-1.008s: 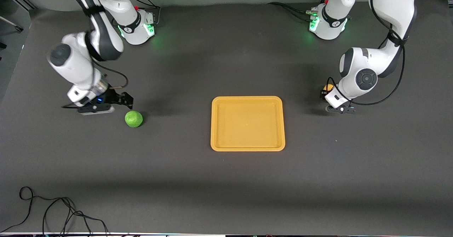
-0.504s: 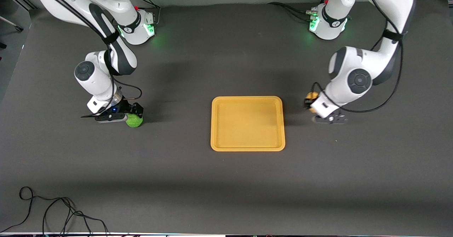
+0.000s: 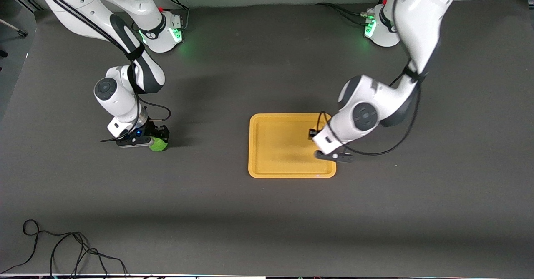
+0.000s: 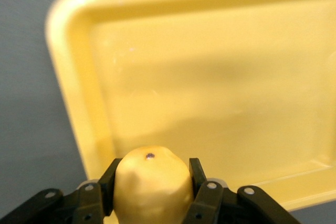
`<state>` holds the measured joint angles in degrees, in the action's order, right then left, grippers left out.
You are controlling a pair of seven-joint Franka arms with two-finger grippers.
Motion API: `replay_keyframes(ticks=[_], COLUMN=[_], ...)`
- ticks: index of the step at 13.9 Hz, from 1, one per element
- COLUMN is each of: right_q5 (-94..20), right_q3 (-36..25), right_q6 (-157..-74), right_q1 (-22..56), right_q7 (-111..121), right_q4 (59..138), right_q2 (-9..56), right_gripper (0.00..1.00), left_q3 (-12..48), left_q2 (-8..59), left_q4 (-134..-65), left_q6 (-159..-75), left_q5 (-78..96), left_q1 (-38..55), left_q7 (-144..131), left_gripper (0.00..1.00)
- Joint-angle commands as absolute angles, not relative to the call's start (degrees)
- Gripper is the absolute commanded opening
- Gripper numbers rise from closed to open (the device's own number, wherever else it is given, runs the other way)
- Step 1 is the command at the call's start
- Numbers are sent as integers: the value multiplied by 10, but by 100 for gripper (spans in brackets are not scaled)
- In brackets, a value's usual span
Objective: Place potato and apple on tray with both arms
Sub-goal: 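Carry the potato onto the tray and open the left gripper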
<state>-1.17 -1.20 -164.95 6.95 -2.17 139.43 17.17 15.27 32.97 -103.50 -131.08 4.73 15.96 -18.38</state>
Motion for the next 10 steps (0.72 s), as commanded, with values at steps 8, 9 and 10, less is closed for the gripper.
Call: replay_keyframes(ticks=[8,9,10], right_q5=[-20,-20,-20], right_q3=[-33,-33,-30], right_q6=[-1061,-1027,-1014], right_q1=[75,77,79], right_q7=[-22,-25,-30], right_q4=[1028,995,976], right_q2=[77,78,78], right_gripper=[53,53,53], left_q3=[142,142,142], left_q2=[352,348,346], left_q4=[-1011,-1009,-1004], left_q6=[-1288,-1288,-1284], left_q5=[-40,-40,-40], left_q1=[163,163,161], left_q7=[-205,-205,-206], left_gripper=[99,100,100])
